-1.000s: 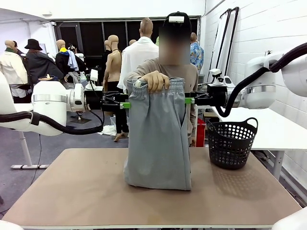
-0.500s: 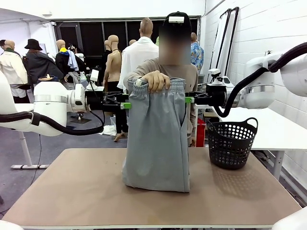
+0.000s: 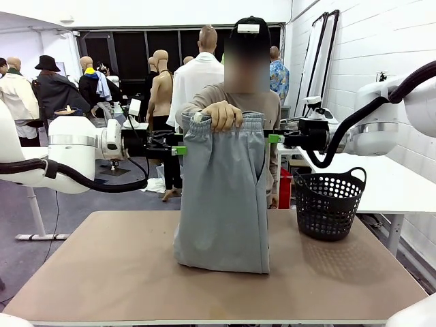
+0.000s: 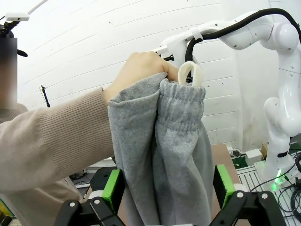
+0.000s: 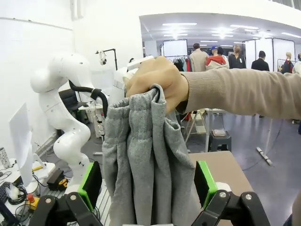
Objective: Fold the training pants.
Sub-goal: Release the ends of the Training pants and then grab the overlapped ends.
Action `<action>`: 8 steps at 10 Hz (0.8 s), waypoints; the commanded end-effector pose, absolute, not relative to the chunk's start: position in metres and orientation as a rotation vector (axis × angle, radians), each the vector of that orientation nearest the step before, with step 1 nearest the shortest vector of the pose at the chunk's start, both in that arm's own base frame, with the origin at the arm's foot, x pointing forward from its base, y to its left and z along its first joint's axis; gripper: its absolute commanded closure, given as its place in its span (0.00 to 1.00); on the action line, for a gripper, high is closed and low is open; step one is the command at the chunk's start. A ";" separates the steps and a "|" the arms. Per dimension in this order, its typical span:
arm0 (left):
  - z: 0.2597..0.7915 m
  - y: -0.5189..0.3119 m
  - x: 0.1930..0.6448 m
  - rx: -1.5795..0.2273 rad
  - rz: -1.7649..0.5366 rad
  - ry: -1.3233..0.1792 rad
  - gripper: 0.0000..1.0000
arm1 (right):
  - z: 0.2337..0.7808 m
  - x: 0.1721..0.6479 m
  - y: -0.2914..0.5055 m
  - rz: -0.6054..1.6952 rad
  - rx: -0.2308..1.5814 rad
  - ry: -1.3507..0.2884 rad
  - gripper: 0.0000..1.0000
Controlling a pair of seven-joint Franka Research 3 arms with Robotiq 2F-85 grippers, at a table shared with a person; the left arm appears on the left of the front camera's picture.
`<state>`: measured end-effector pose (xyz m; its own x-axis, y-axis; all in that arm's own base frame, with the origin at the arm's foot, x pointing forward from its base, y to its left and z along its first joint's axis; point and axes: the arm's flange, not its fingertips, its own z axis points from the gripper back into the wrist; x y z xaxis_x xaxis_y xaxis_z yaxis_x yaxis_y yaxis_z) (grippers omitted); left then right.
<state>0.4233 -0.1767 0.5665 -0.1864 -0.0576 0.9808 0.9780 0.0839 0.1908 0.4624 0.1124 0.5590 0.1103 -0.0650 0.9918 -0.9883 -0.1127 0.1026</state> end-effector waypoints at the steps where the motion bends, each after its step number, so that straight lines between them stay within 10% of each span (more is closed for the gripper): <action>1: 0.568 -0.179 0.425 -1.022 -1.314 -1.335 0.00 | 0.560 0.460 0.115 1.162 1.422 -1.106 0.00; 8: 0.569 -0.179 0.427 -1.040 -1.292 -1.333 0.00 | 0.556 0.455 0.136 1.240 1.216 -1.198 0.00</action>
